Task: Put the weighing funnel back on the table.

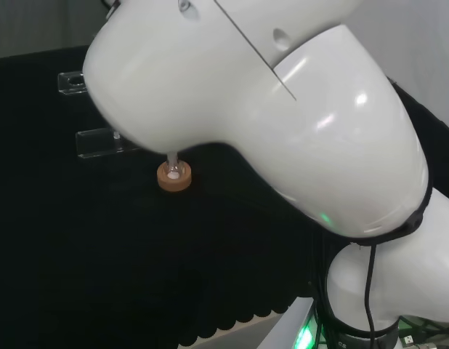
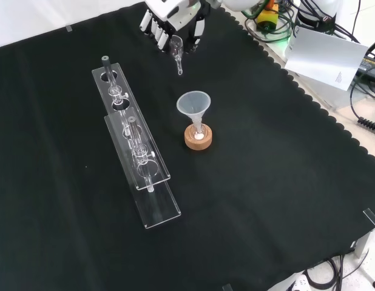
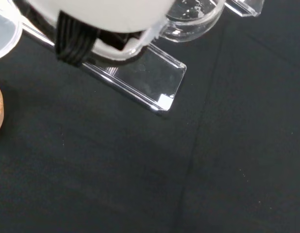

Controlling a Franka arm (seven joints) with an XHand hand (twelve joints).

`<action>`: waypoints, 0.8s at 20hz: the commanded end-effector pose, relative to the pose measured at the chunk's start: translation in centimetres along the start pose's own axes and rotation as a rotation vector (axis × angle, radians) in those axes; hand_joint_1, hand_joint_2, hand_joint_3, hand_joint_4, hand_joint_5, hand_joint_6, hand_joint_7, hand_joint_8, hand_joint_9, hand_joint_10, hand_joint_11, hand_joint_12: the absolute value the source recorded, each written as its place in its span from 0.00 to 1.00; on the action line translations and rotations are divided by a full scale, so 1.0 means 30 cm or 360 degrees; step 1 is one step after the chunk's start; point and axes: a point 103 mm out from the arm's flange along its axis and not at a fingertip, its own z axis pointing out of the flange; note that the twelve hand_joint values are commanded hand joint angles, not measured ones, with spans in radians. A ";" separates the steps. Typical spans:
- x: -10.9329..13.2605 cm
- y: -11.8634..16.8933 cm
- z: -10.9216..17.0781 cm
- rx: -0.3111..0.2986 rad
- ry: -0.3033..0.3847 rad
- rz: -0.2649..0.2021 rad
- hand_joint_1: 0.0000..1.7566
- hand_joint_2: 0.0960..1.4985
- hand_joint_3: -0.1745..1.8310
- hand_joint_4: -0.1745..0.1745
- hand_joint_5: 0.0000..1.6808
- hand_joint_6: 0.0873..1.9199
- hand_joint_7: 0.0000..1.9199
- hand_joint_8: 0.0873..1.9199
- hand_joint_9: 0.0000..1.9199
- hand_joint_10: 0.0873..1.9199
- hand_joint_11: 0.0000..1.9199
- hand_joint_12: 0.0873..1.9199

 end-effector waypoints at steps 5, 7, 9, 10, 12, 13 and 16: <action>-0.084 0.006 0.064 -0.0051 0.0237 -0.0070 0.73 0.37 0.46 0.69 0.71 0.41 0.69 0.31 0.65 0.15 0.38 0.56; -0.097 0.014 0.083 -0.0051 0.0264 -0.0081 0.73 0.37 0.46 0.69 0.71 0.41 0.69 0.31 0.65 0.15 0.38 0.56; -0.112 0.021 0.105 -0.0054 0.0287 -0.0094 0.73 0.37 0.46 0.69 0.71 0.41 0.69 0.31 0.65 0.15 0.37 0.56; -0.121 0.025 0.114 -0.0056 0.0299 -0.0096 0.73 0.37 0.46 0.69 0.71 0.41 0.69 0.31 0.65 0.15 0.37 0.56; -0.139 0.037 0.136 -0.0051 0.0322 -0.0095 0.73 0.37 0.46 0.69 0.71 0.41 0.69 0.31 0.65 0.15 0.37 0.56; -0.148 0.040 0.144 -0.0062 0.0342 -0.0102 0.73 0.37 0.46 0.69 0.71 0.41 0.69 0.31 0.65 0.15 0.37 0.56; -0.164 0.048 0.172 -0.0083 0.0362 -0.0100 0.73 0.37 0.46 0.69 0.71 0.41 0.69 0.31 0.65 0.15 0.37 0.56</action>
